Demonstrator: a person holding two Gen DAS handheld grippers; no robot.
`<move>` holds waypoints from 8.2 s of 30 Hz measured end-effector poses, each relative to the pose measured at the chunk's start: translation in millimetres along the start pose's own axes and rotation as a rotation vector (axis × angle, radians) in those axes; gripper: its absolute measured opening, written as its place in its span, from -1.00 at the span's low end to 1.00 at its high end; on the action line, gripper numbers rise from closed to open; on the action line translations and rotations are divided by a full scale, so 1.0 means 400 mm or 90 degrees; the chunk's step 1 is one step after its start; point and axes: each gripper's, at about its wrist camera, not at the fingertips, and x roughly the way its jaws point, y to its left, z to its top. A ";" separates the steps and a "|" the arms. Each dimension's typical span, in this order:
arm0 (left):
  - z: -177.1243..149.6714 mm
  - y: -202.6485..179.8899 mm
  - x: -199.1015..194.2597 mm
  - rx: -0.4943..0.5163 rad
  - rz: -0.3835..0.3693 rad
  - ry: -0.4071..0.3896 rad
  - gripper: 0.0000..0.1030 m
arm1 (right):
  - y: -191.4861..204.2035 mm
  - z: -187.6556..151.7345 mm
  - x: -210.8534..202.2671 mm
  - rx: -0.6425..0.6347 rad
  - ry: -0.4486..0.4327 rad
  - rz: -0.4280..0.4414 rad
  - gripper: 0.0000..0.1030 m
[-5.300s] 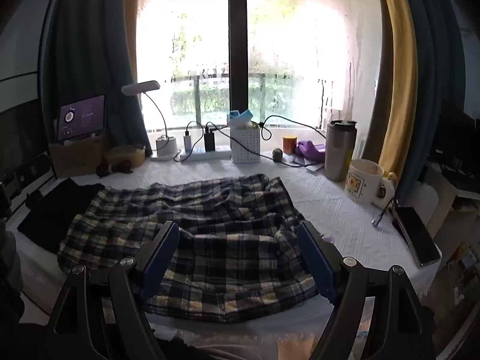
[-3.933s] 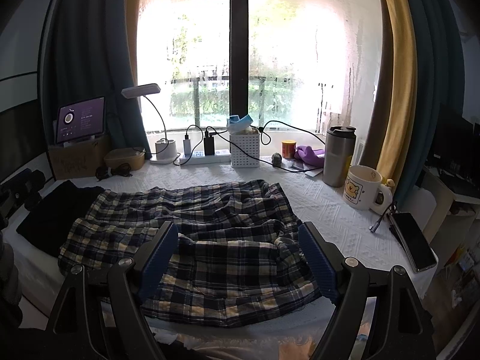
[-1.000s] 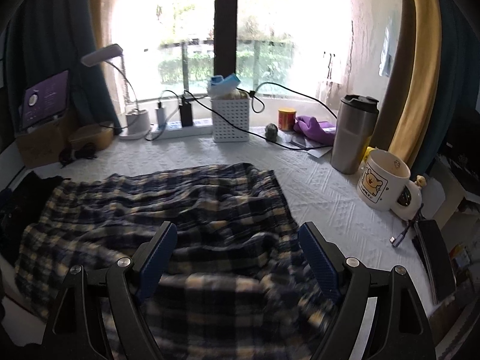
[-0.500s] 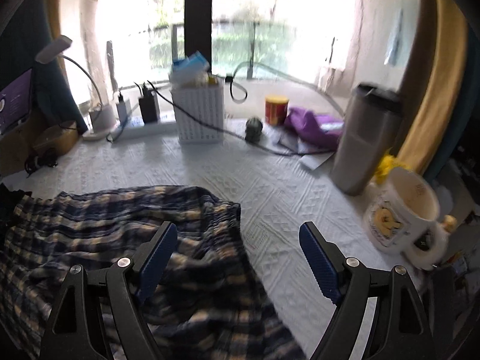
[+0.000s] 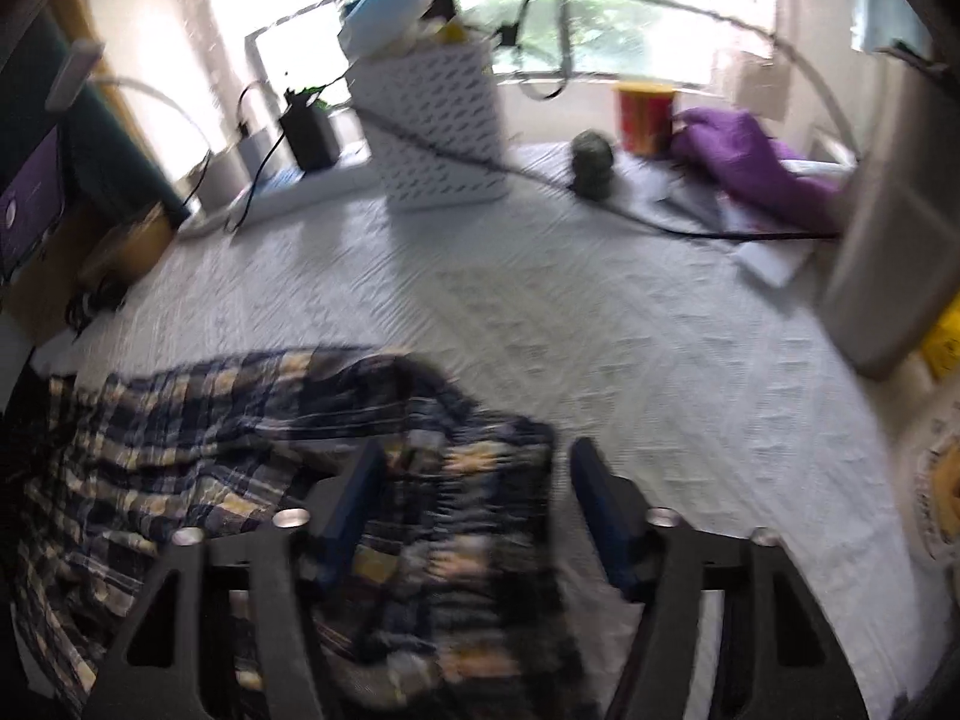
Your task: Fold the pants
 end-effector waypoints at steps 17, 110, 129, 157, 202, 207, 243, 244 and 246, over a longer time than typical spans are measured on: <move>0.153 -0.096 -0.092 0.037 -0.048 -0.119 -0.95 | -0.073 0.030 -0.120 0.005 -0.103 -0.085 -0.49; -0.343 -0.026 -0.400 0.020 -0.217 -0.110 -1.00 | -0.014 -0.464 -0.526 0.013 -0.148 -0.220 -0.88; -0.365 -0.032 -0.356 0.050 -0.180 -0.095 -0.81 | -0.086 -0.537 -0.487 0.072 -0.126 -0.268 0.08; -0.364 -0.082 -0.273 0.055 -0.155 -0.070 -0.91 | -0.006 -0.565 -0.463 0.002 -0.122 -0.175 0.10; -0.373 -0.054 -0.336 0.113 -0.178 -0.033 -0.12 | 0.277 -0.525 -0.328 -0.315 -0.096 -0.084 0.62; -0.382 -0.091 -0.339 0.158 -0.217 -0.046 0.44 | 0.217 -0.437 -0.307 -0.178 -0.058 0.008 0.62; -0.306 -0.109 -0.422 0.130 -0.149 -0.199 -0.93 | 0.172 -0.633 -0.392 -0.291 -0.160 -0.218 0.62; -0.305 -0.111 -0.428 0.131 -0.149 -0.203 -0.93 | 0.171 -0.630 -0.388 -0.293 -0.160 -0.230 0.62; -0.303 -0.112 -0.444 0.129 -0.153 -0.209 -0.93 | 0.173 -0.621 -0.378 -0.304 -0.163 -0.257 0.62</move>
